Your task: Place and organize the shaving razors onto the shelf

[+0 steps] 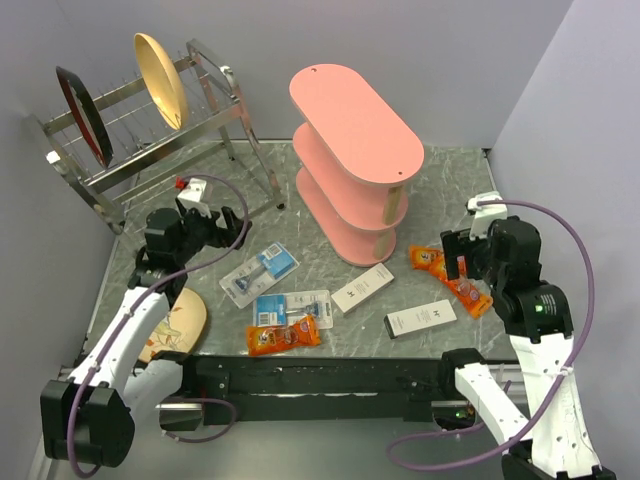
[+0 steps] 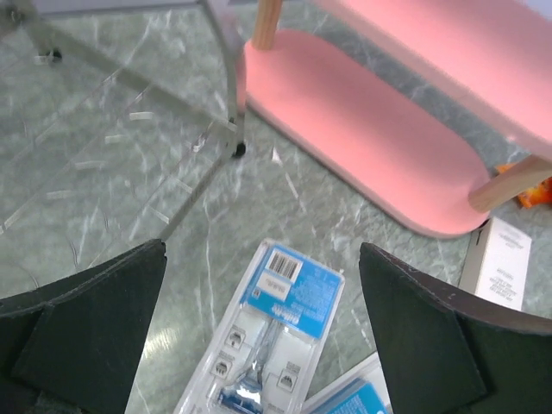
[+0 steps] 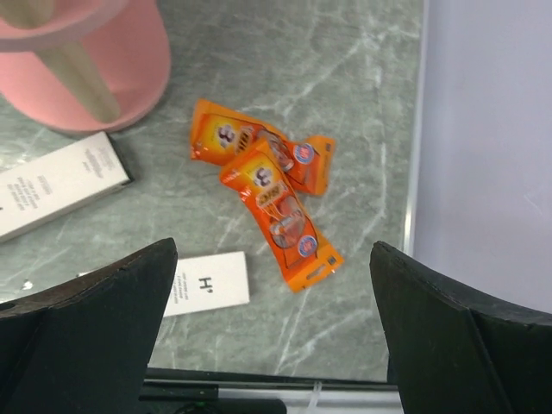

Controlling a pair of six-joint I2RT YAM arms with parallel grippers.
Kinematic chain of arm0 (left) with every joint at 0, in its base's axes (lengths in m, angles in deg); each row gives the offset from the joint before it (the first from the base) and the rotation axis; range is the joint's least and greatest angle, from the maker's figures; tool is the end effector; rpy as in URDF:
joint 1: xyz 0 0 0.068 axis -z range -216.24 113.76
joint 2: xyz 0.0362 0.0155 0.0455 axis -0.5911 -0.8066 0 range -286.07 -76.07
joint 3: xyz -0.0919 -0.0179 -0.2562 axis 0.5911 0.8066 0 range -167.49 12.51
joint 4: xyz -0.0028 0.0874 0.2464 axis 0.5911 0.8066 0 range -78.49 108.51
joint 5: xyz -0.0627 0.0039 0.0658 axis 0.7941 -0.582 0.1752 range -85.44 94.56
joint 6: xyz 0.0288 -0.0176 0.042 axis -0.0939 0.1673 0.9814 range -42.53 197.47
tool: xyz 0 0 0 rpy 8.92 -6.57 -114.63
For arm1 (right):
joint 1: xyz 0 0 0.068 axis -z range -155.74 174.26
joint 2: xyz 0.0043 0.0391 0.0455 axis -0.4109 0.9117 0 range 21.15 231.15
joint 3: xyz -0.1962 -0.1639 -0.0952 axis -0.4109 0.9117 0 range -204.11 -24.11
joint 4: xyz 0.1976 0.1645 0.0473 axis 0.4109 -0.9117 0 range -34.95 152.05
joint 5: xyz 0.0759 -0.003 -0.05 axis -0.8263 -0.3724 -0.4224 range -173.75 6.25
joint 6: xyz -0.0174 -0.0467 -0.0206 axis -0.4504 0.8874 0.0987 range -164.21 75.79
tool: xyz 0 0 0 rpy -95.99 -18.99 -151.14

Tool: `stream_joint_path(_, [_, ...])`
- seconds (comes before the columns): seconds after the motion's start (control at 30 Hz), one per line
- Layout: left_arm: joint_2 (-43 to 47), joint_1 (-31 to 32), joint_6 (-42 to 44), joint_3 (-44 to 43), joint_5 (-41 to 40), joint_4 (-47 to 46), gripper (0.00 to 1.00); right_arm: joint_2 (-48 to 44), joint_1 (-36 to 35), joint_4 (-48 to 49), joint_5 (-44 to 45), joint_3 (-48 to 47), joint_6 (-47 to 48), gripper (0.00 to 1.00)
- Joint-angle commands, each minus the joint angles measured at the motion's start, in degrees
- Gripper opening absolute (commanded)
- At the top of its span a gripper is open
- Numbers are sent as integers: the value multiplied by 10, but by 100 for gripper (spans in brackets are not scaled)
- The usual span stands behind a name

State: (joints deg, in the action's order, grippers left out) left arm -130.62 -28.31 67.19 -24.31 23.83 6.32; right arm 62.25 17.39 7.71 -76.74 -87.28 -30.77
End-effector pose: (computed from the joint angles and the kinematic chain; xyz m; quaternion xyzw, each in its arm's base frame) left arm 0.2199 -0.0424 0.2878 0.0888 0.7711 -0.2266 0.5884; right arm 0.1177 0.0097 0.3763 -0.1250 0.8657 -0.0810 0.4779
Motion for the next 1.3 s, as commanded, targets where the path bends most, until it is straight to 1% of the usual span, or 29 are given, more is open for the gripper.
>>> stream_joint_path(0.0, [-4,8,17,-86,38,38,99,4,-1,101,-68,-10,-8,100])
stream_joint_path(0.07, [-16,17,11,-112,42,50,99,2,-1,156,-107,-12,-42,100])
stream_joint_path(0.13, [-21,25,9,-142,61,73,99,-1,-1,191,-152,-12,-61,100])
stream_joint_path(0.2, [-23,41,3,-158,66,67,99,-3,-2,236,-192,1,-80,100])
stream_joint_path(0.23, [-26,47,-3,-164,61,56,99,-6,-1,249,-231,9,-82,100])
stream_joint_path(0.3, [-47,66,-12,-188,56,56,99,-5,-1,289,-253,35,-95,100])
stream_joint_path(0.47, [-120,110,13,-252,40,59,99,7,-6,344,-310,70,-96,100])
stream_joint_path(0.53, [-135,118,18,-273,37,61,99,6,-20,370,-313,93,-93,99])
stream_joint_path(0.57, [-144,123,18,-276,32,58,99,6,-25,406,-308,103,-96,99])
stream_joint_path(0.63, [-153,126,15,-279,24,42,99,14,-40,441,-300,128,-101,98])
stream_joint_path(0.73, [-156,129,11,-277,13,39,99,38,-74,512,-265,148,-111,98])
stream_joint_path(0.87, [-156,130,20,-278,-3,47,100,66,-102,570,-235,165,-126,95])
stream_joint_path(0.9, [-158,130,24,-279,-4,48,100,78,-106,579,-214,167,-127,95])
stream_joint_path(1.0, [-167,131,26,-287,-1,48,99,93,-111,615,-179,176,-130,90])
stream_joint_path(1.03, [-173,131,25,-291,1,45,100,94,-111,644,-163,188,-128,86])
stream_joint_path(1.1, [-181,131,21,-299,2,39,100,102,-111,664,-151,197,-126,80])
stream_joint_path(1.13, [-188,131,21,-302,6,36,99,108,-111,665,-148,195,-120,72])
stream_joint_path(1.2, [-196,132,18,-314,4,26,100,120,-110,657,-139,189,-115,64])
stream_joint_path(1.23, [-207,132,16,-317,0,21,99,119,-111,655,-129,188,-108,57])
stream_joint_path(1.27, [-213,132,11,-327,1,12,99,117,-110,656,-117,190,-104,56])
